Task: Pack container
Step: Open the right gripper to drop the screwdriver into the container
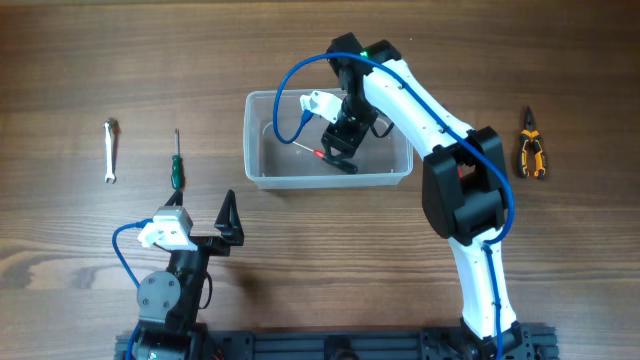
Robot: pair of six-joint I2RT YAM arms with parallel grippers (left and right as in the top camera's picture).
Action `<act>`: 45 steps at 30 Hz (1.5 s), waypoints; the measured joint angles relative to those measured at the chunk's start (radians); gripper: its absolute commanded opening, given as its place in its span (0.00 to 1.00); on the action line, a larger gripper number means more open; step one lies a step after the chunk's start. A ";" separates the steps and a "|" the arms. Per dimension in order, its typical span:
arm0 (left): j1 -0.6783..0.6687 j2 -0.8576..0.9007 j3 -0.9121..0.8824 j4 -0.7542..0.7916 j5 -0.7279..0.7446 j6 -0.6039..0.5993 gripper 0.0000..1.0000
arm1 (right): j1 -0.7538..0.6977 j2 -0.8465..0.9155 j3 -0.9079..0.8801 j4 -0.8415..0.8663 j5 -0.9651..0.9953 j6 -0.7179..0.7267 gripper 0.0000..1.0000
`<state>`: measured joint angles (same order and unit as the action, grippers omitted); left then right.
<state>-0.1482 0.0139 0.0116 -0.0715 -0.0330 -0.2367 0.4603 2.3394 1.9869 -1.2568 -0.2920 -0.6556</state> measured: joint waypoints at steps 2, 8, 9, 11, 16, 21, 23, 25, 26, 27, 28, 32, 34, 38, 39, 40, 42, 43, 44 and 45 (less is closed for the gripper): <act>0.000 0.000 0.000 0.000 0.000 0.000 1.00 | 0.000 0.000 0.011 -0.028 0.001 0.000 1.00; 0.000 0.000 0.000 0.000 0.000 0.000 1.00 | 0.000 -0.025 0.208 -0.130 0.085 0.047 1.00; 0.000 0.000 0.000 0.000 0.000 0.000 1.00 | -0.002 -0.044 0.242 -0.145 0.111 0.055 1.00; 0.000 0.000 0.000 0.000 0.000 0.000 1.00 | -0.008 -0.091 0.291 -0.153 0.147 0.069 1.00; 0.000 0.000 0.000 0.000 0.000 0.000 1.00 | -0.078 -0.281 0.340 -0.159 0.229 0.107 1.00; 0.000 0.000 0.000 0.000 0.000 0.000 1.00 | -0.280 -0.474 0.359 -0.230 0.311 0.166 1.00; 0.000 0.000 0.000 0.000 0.000 0.000 1.00 | -0.359 -0.505 0.359 -0.253 0.325 0.196 1.00; 0.000 0.000 0.000 0.000 0.000 0.000 1.00 | -0.436 -0.514 0.359 -0.269 0.331 0.218 1.00; 0.000 0.000 0.000 0.000 0.000 0.000 1.00 | -0.465 -0.514 0.359 -0.270 0.334 0.224 1.00; 0.000 0.000 0.000 0.000 0.000 0.000 1.00 | -0.507 -0.513 0.354 -0.263 0.334 0.233 1.00; 0.000 0.000 0.000 0.000 0.000 0.000 1.00 | -0.545 -0.512 0.344 -0.253 0.335 0.238 1.00; 0.000 0.000 0.000 0.000 0.000 0.000 1.00 | -0.669 -0.512 0.277 -0.198 0.322 0.249 1.00; 0.000 0.000 0.000 0.000 0.000 0.000 1.00 | -0.735 -0.512 0.211 -0.156 0.310 0.251 1.00; 0.000 0.000 0.000 0.000 0.000 0.000 1.00 | -0.841 -0.505 0.055 -0.072 0.294 0.266 1.00; 0.000 0.000 0.000 0.000 0.000 0.000 1.00 | -0.857 -0.504 0.020 -0.056 0.292 0.270 1.00; 0.000 0.000 0.000 0.000 0.000 0.000 1.00 | -0.871 -0.499 -0.016 -0.040 0.292 0.272 1.00; 0.000 0.000 0.000 0.000 0.000 0.000 1.00 | -0.888 -0.492 -0.076 0.001 0.291 0.274 1.00; 0.000 0.000 0.000 0.000 0.000 0.000 1.00 | -0.895 -0.487 -0.108 0.020 0.291 0.274 1.00; 0.000 0.000 0.000 0.000 0.000 0.000 1.00 | -0.900 -0.480 -0.137 0.034 0.291 0.274 1.00; 0.000 0.000 0.000 0.000 0.000 0.000 1.00 | -0.904 -0.472 -0.160 0.047 0.288 0.274 1.00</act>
<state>-0.1482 0.0139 0.0116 -0.0719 -0.0330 -0.2371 -0.4435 1.8671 1.8267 -1.2095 -0.0044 -0.3820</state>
